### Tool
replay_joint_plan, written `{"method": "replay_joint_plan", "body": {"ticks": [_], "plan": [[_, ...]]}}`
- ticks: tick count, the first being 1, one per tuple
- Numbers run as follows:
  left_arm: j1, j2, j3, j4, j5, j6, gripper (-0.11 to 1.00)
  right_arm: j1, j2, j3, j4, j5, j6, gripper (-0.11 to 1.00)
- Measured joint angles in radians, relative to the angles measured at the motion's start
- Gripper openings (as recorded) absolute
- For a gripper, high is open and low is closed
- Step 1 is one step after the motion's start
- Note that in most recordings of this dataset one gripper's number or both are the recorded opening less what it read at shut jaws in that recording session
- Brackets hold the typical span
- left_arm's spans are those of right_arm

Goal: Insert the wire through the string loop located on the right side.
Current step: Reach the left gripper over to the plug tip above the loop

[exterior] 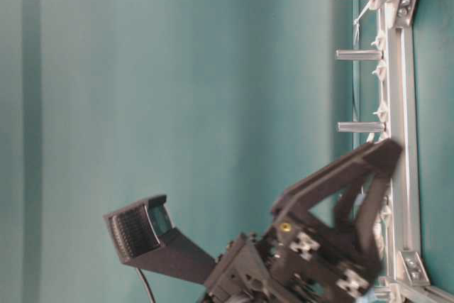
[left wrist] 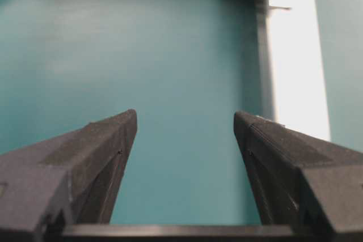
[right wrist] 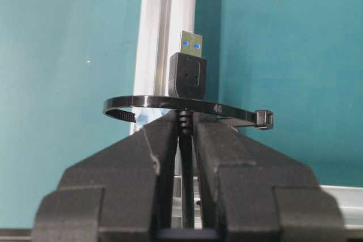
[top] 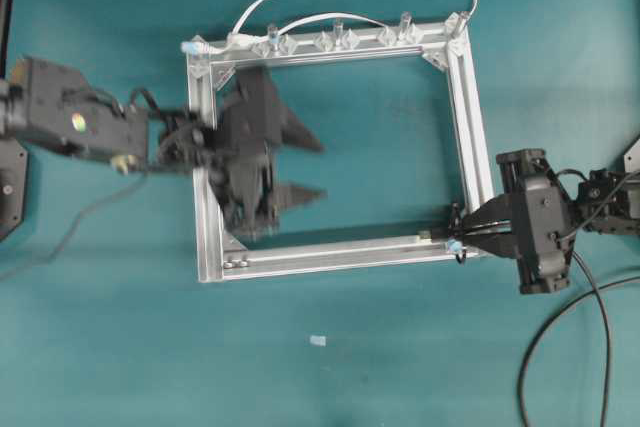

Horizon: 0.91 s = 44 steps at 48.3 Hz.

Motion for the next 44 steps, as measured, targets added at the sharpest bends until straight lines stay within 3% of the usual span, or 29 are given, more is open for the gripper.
{"method": "replay_joint_plan", "body": {"ticks": [8,23,44], "plan": [[-0.064,0.035,-0.026,0.0,0.002,-0.051,0.74,0.0,0.002,0.0,0.002,0.0,0.0,0.13],[-0.072,0.091,-0.081,0.0,0.003,-0.064,0.74,0.0,0.002,0.0,0.002,0.0,0.0,0.13],[-0.072,0.281,-0.288,0.0,0.003,-0.066,0.74,-0.002,0.002,0.0,0.0,0.002,0.0,0.13]]}}
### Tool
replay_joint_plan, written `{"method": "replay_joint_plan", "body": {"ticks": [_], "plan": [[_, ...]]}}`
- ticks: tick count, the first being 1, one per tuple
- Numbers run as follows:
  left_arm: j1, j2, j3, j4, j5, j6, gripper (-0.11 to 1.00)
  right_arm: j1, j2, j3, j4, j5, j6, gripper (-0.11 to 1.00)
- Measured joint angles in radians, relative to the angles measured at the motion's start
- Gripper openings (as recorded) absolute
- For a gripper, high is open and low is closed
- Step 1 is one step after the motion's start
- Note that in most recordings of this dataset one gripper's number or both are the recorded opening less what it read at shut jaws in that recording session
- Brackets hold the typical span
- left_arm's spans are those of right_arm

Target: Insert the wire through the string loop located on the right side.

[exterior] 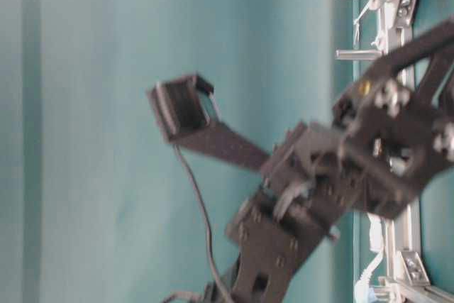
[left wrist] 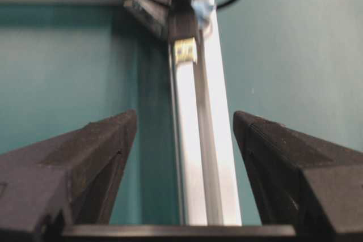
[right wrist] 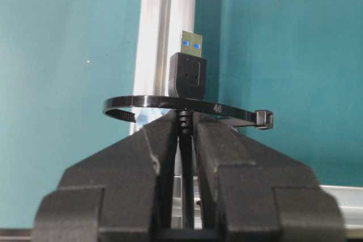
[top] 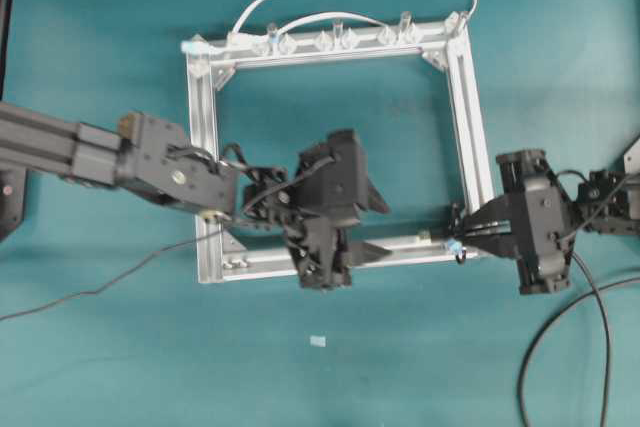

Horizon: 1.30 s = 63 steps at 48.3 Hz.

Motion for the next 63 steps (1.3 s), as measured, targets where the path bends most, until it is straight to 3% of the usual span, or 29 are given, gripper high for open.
{"method": "replay_joint_plan", "body": {"ticks": [16,32,37,45,63], "plan": [[0.0,0.117,-0.143,0.0,-0.002,0.0,0.75,0.002,0.0,0.0,-0.003,-0.002,0.0,0.13],[-0.002,0.161,-0.181,0.0,0.0,0.0,0.73,0.002,0.0,0.0,-0.015,0.0,0.0,0.13],[0.0,0.161,-0.181,0.0,0.008,0.0,0.63,0.0,0.0,0.0,-0.017,0.0,0.0,0.13],[0.0,0.161,-0.189,0.0,0.048,0.0,0.21,0.002,0.0,0.0,-0.017,0.0,-0.002,0.13],[0.0,0.161,-0.209,0.003,0.094,0.0,0.21,0.003,0.0,-0.002,-0.017,0.003,-0.002,0.13]]}}
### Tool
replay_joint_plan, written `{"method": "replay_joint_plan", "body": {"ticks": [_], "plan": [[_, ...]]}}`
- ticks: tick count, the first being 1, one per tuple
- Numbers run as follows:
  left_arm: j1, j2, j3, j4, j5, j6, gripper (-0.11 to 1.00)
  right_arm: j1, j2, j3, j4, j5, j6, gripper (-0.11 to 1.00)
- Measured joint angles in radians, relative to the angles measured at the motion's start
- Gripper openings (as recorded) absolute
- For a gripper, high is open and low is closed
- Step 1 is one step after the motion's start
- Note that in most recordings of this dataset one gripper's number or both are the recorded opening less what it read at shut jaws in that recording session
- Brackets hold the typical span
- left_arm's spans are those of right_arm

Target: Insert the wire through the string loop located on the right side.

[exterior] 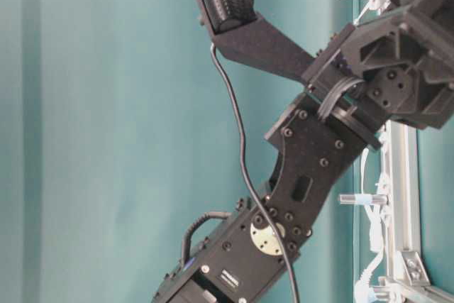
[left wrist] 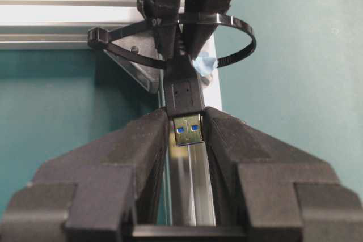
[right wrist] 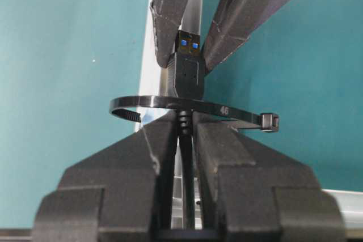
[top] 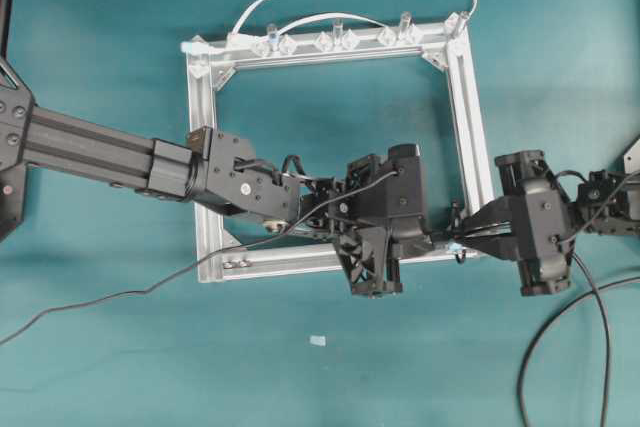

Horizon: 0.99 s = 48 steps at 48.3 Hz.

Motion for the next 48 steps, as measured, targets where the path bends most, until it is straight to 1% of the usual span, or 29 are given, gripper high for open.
{"method": "replay_joint_plan", "body": {"ticks": [7,13,18,32,48], "plan": [[-0.002,0.0,-0.003,0.0,0.003,0.002,0.21,-0.002,-0.002,0.0,-0.006,0.015,-0.002,0.13],[-0.005,0.0,-0.003,0.0,0.003,0.0,0.21,-0.005,-0.002,0.002,-0.026,0.034,0.002,0.13],[-0.005,0.0,-0.003,0.0,0.005,0.0,0.21,-0.006,-0.002,0.0,-0.032,0.052,0.006,0.13],[-0.011,0.0,-0.012,0.0,0.012,0.002,0.21,-0.009,-0.006,-0.009,-0.032,0.14,0.012,0.13],[-0.009,0.0,-0.015,0.0,0.025,0.0,0.17,-0.031,-0.026,-0.008,-0.034,0.153,0.02,0.13]]}}
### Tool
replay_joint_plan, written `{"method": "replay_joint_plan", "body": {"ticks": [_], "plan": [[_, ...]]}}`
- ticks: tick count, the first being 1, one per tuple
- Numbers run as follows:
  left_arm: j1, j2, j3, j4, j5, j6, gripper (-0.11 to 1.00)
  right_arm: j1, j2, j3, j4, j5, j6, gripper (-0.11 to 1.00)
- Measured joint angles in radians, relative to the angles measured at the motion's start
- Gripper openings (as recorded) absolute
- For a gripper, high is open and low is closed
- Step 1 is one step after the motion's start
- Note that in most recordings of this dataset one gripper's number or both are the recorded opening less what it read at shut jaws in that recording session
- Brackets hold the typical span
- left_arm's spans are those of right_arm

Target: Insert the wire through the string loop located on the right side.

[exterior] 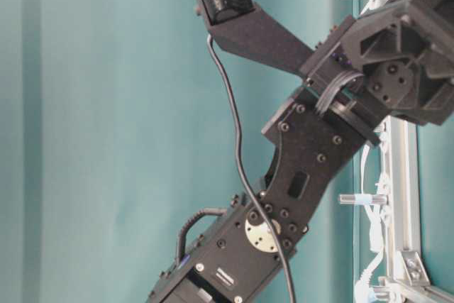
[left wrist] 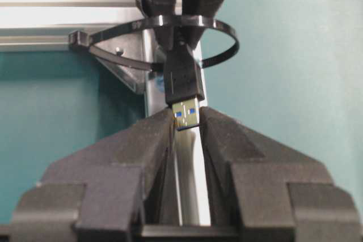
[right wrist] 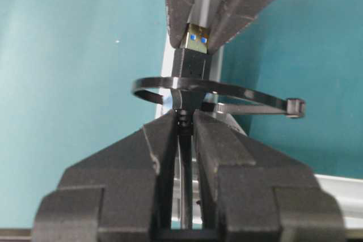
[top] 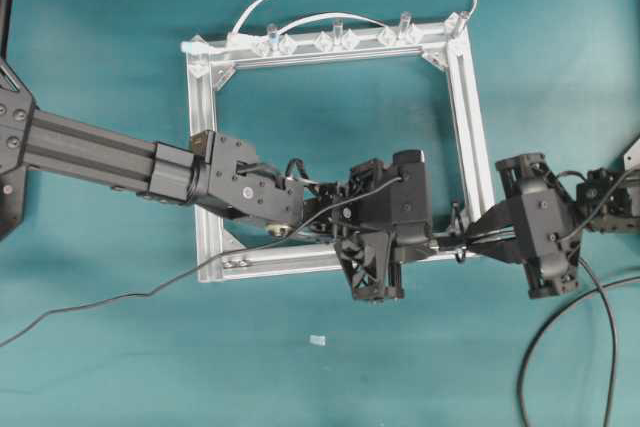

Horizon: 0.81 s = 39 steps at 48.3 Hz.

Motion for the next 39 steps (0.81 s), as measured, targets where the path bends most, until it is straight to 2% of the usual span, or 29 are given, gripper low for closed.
{"method": "replay_joint_plan", "body": {"ticks": [34,36,39], "plan": [[0.006,0.0,-0.005,0.002,0.006,0.002,0.17,-0.021,-0.028,-0.005,0.002,0.012,0.009,0.13],[0.006,0.0,-0.005,0.002,0.006,0.002,0.17,-0.021,-0.028,-0.005,0.002,0.011,0.008,0.18],[0.006,-0.002,0.0,0.002,0.006,0.002,0.17,-0.021,-0.028,-0.005,0.0,0.009,0.009,0.35]]}}
